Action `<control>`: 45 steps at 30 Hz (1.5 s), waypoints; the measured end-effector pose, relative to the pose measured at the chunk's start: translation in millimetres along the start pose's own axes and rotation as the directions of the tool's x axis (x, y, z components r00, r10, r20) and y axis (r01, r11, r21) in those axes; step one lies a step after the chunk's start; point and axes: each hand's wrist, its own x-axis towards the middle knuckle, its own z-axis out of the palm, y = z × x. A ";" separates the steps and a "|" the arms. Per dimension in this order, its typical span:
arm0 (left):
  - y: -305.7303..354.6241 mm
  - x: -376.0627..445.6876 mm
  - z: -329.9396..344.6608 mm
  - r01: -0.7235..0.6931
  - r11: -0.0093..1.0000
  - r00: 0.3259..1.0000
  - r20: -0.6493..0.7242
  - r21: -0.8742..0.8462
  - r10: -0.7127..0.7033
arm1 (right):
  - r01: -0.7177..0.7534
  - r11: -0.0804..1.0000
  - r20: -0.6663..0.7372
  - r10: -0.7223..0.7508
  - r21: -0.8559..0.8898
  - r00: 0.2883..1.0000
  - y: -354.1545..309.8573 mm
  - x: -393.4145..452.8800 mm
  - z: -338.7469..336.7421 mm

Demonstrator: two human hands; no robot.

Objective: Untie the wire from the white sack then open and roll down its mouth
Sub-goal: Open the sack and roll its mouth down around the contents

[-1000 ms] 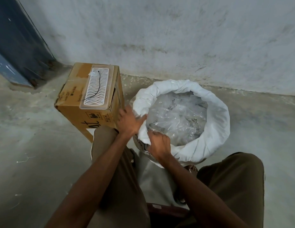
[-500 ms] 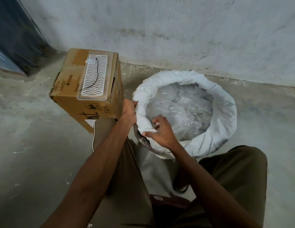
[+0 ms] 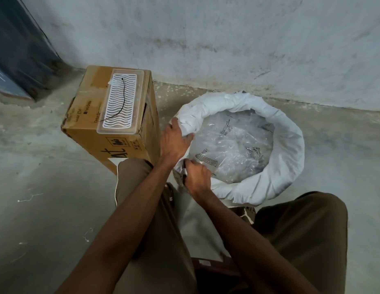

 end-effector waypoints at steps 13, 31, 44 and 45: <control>9.2 59.1 -18.8 0.637 0.424 0.766 0.589 -0.644 -0.256 | 0.096 0.924 0.004 -0.105 0.370 0.994 54.3 62.0 -44.8; -11.0 85.9 -27.4 -0.220 0.963 0.889 0.438 0.157 0.132 | 0.399 0.860 0.504 -0.204 -0.317 0.839 39.9 258.9 -64.0; 8.2 147.8 5.0 -0.066 0.988 0.874 0.486 0.142 -0.011 | 0.358 0.760 0.283 -0.235 -0.542 0.930 102.2 267.8 -80.6; 9.3 152.8 7.9 -0.064 0.983 0.845 0.533 0.171 -0.038 | 0.326 0.762 0.267 -0.207 -0.560 0.941 110.6 262.0 -79.8</control>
